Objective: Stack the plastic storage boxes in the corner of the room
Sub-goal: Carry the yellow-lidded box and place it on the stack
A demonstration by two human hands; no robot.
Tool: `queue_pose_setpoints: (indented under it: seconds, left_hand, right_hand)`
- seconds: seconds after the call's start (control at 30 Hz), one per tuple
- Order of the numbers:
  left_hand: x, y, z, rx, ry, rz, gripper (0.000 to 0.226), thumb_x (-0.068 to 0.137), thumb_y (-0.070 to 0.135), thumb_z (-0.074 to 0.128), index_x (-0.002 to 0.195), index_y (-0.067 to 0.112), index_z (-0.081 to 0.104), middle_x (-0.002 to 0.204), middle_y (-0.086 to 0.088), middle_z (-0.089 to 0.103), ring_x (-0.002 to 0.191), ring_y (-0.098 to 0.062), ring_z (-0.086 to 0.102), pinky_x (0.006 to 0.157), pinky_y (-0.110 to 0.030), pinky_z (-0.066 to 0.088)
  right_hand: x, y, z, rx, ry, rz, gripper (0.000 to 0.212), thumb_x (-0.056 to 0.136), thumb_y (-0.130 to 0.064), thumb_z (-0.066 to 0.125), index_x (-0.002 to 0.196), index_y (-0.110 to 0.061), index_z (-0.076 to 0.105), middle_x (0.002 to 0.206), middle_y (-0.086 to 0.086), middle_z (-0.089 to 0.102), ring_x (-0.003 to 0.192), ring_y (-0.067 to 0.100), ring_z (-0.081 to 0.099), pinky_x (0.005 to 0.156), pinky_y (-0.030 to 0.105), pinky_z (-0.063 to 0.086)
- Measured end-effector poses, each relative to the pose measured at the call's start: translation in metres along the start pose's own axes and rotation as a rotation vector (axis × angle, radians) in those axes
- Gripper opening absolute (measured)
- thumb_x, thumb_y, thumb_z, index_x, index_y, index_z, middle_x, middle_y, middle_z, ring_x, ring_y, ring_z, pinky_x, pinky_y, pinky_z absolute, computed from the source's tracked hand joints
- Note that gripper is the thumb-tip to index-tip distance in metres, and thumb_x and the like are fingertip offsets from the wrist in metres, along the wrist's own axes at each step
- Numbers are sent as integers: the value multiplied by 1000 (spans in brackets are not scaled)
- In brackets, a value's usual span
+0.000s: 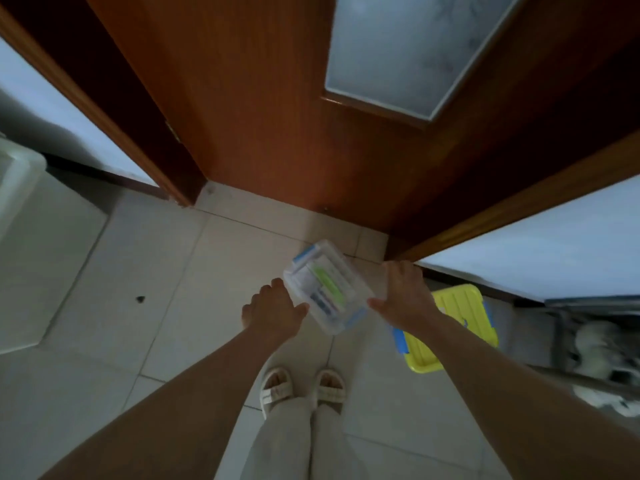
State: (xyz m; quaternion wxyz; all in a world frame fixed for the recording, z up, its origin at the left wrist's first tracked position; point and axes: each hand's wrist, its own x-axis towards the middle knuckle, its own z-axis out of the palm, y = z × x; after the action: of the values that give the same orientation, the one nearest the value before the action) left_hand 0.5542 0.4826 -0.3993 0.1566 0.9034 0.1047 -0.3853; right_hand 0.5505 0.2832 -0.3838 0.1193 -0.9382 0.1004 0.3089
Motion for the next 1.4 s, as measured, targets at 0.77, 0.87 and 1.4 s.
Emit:
queue_pose_setpoints:
  seconds: [0.77,0.87,1.4]
  left_hand:
    - [40,204,321,-104,-83,-120,67,90,45,52,143,9,32,141,-15,47,132,-30,44,103,-39,39]
    - [61,215,355,-130,-81,-135,63,89,44,54,137,8,36,138,-16,50,129,-32,46,101,-41,40]
    - [172,226,477,-302,45,-280,64,90,40,55,135,1,32,134,-22,49,124,-40,48,95,-44,41]
  right_hand:
    - [81,366,134,89,-62,189,63,85,-33,64,134,-4,36,136,17,41,130,34,39,99,41,39]
    - [104,400,162,123,-74,232,60,87,-32,62,133,-3,36,135,19,40,130,35,38,98,41,39]
    - [227,497,271,425,121,487,74,89,-46,55,139,2,29,140,27,37,128,41,41,102,47,37]
